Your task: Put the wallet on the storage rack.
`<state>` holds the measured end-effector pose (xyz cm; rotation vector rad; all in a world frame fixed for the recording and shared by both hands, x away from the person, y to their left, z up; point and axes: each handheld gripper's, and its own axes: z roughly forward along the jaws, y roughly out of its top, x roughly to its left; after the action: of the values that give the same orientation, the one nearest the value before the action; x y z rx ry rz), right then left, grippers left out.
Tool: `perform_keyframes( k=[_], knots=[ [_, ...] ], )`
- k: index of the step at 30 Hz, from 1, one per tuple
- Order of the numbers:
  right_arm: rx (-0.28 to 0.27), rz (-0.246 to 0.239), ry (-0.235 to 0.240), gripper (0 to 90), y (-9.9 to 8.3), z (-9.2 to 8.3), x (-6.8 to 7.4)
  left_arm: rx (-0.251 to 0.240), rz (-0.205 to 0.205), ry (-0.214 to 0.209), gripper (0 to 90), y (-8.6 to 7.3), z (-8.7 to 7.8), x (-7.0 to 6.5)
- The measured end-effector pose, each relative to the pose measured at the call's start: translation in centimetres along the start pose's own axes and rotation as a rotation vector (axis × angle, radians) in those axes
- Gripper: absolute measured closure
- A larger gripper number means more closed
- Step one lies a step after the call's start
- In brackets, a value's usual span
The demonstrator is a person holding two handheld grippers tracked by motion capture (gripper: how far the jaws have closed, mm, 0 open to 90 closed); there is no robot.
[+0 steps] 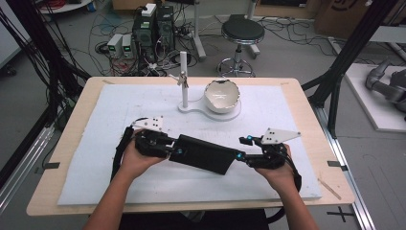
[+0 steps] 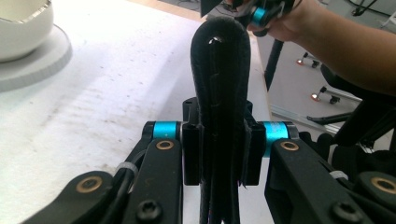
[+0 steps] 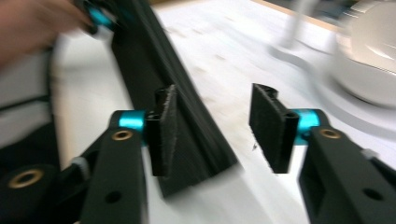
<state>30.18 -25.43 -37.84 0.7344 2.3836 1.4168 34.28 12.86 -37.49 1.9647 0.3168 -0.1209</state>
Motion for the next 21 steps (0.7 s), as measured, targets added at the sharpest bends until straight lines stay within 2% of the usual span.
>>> perform_keyframes(
  k=[1,3,6,9,11,15,21],
  knots=[
    [0.0,0.0,0.0,44.3,0.0,0.0,0.0,0.005,0.003,0.008,75.6,0.3,-0.1,0.0],
    [0.034,0.009,-0.055,41.3,-0.4,-0.1,-0.2,0.02,0.012,0.041,75.5,1.2,-0.3,0.1],
    [0.04,0.032,-0.086,39.9,-1.0,-0.5,-0.6,0.037,0.023,0.085,75.5,2.9,-0.8,0.1],
    [0.039,0.049,-0.098,37.3,-1.5,-0.9,-0.9,0.035,0.031,0.121,75.5,4.8,-1.5,0.3],
    [0.057,0.051,-0.103,35.7,-1.8,-0.8,-1.0,0.043,0.036,0.143,75.5,5.9,-1.7,0.5],
    [0.09,0.052,-0.122,31.5,-2.6,-0.5,-1.0,0.078,0.056,0.216,75.5,9.1,-2.1,1.1],
    [0.096,0.065,-0.141,23.2,-3.5,-0.2,-1.5,0.106,0.09,0.288,75.4,13.2,-2.3,1.8]
  ],
)
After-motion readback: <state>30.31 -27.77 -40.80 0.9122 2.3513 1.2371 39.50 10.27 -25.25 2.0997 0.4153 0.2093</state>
